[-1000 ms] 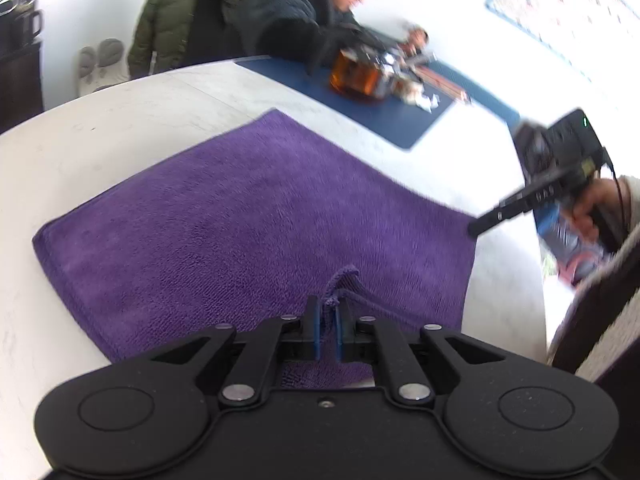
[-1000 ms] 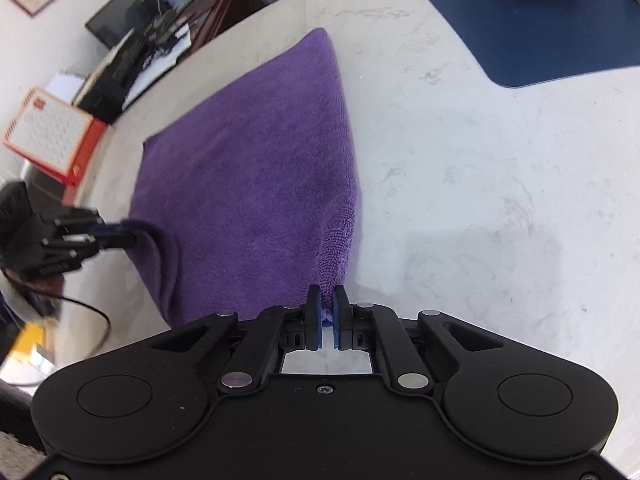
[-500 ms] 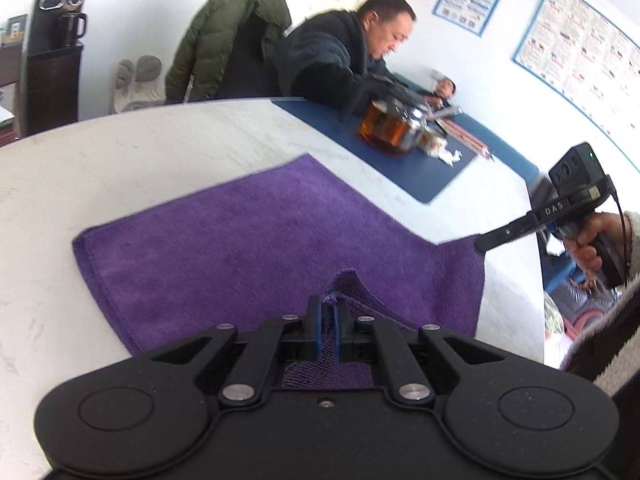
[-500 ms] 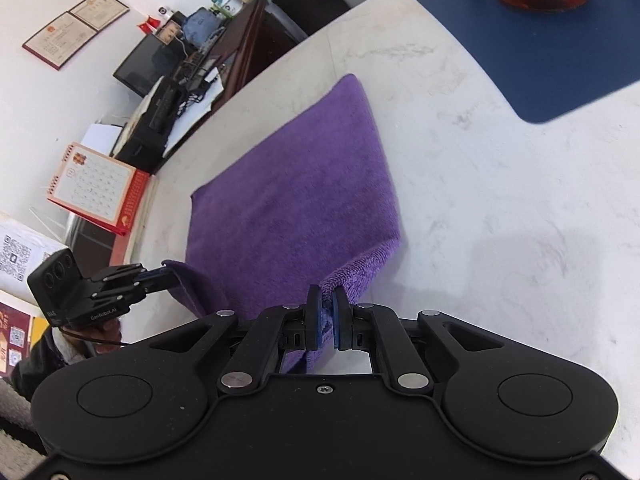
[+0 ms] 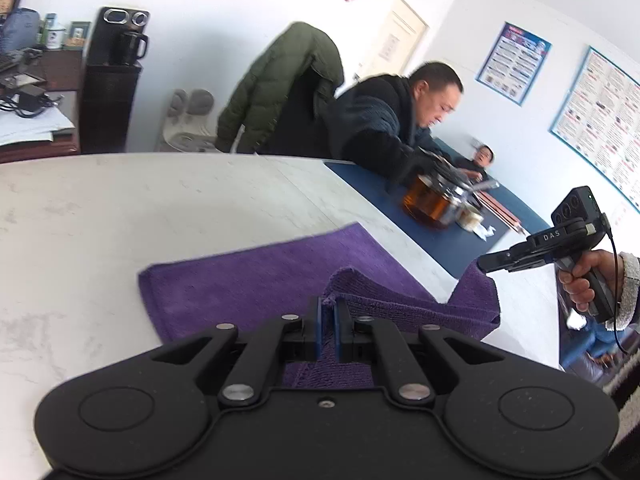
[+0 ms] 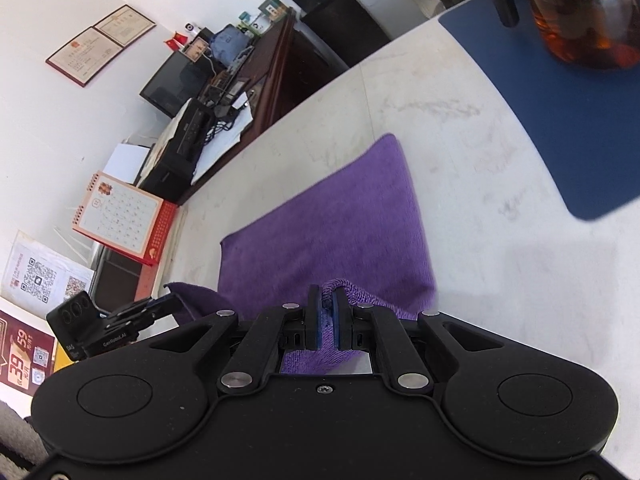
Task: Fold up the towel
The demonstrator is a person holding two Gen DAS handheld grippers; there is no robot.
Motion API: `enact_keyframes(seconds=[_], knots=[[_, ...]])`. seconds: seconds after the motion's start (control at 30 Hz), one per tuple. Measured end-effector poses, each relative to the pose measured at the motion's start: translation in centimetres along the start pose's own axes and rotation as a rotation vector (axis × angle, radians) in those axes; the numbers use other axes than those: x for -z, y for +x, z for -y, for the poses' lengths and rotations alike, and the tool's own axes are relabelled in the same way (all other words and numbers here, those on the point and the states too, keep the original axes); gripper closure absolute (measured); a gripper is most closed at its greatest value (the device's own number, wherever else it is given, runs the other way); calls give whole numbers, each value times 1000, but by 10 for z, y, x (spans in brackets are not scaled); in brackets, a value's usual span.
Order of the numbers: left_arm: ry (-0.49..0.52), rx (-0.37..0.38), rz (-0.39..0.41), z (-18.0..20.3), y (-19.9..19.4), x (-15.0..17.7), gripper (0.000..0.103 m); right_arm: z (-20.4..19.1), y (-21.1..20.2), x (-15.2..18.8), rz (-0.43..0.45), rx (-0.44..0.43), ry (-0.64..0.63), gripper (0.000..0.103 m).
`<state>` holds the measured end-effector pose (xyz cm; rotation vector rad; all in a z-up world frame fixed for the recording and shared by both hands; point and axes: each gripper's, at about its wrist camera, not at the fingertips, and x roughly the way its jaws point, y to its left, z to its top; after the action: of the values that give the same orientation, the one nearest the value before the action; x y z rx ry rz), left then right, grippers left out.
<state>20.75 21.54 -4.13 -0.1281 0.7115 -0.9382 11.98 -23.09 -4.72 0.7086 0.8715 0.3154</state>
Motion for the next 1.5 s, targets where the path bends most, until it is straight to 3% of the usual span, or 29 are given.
enact_keyframes(seconds=[0.33,0.57,0.8,1.2,1.5], knots=[[-80,-80,73,-32,-1,-14,98,11,36,-66,-3,-31,-8,98],[-108,-113,83,-49,6,-19,98,19,58,-82,-23,-32,2,98],[-105,-132,7,-58,28,-18,97,27,80,-99,-43,-34,13,98],[-28,-167,-91,-63,61,-30,96,46,86,-89,-41,-5,79,98],[6,-194,-122,-53,56,-27,90,43,69,-85,17,61,42,82]])
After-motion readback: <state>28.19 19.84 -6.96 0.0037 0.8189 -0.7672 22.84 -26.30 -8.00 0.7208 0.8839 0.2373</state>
